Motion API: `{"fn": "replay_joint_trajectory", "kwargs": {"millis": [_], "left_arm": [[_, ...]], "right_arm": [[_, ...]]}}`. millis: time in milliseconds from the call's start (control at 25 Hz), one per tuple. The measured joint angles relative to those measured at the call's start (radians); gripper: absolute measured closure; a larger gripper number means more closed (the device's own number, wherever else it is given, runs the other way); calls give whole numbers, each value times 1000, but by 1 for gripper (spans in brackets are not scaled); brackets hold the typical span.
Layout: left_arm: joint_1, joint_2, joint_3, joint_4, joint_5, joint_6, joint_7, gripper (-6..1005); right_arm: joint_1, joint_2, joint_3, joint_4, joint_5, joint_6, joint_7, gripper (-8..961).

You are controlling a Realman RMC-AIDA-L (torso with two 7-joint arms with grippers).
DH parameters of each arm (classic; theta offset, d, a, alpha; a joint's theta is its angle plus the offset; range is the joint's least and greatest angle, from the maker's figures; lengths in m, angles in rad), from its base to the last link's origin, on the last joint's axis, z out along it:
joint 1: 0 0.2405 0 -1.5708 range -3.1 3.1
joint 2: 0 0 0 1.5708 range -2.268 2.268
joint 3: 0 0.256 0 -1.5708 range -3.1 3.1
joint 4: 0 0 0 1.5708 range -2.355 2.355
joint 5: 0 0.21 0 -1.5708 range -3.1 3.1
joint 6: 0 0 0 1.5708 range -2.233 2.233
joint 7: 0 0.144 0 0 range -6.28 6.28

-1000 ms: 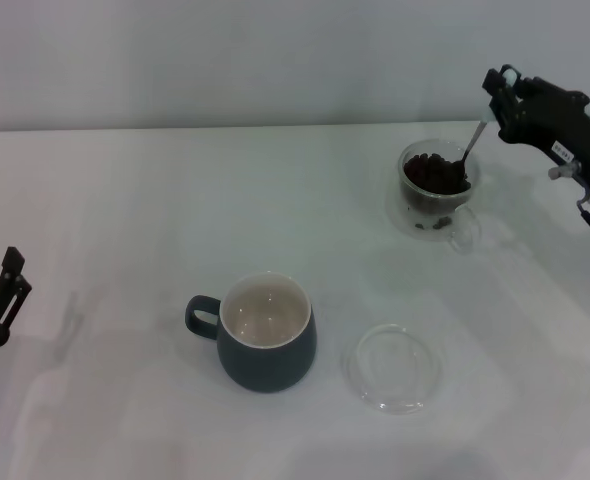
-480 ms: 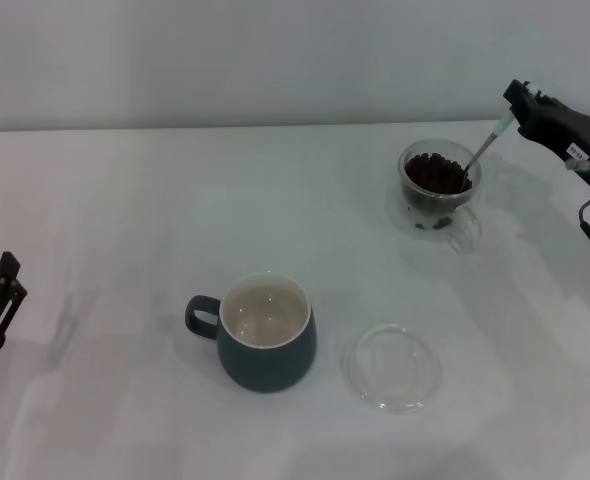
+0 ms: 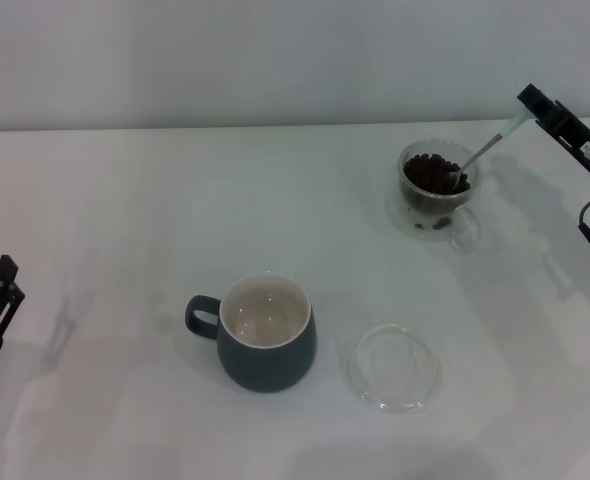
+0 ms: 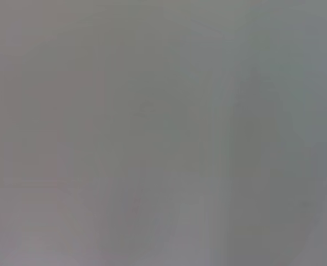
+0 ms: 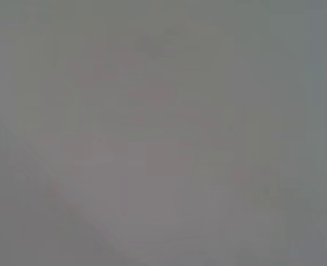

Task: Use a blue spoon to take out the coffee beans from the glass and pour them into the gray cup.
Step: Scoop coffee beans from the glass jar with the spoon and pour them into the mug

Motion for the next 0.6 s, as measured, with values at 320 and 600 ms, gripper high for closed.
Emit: {"fn": "replay_joint_trajectory", "kwargs": {"millis": [320,600], "left_arm": [[0,-2,3,0,0,0,0,138],[-1,-2,3,-1,-1,0,0,138]], "right_arm": [[-6,0,5,3,32,4,92,809],[-3,0,5,39,100,5,147,809]]}}
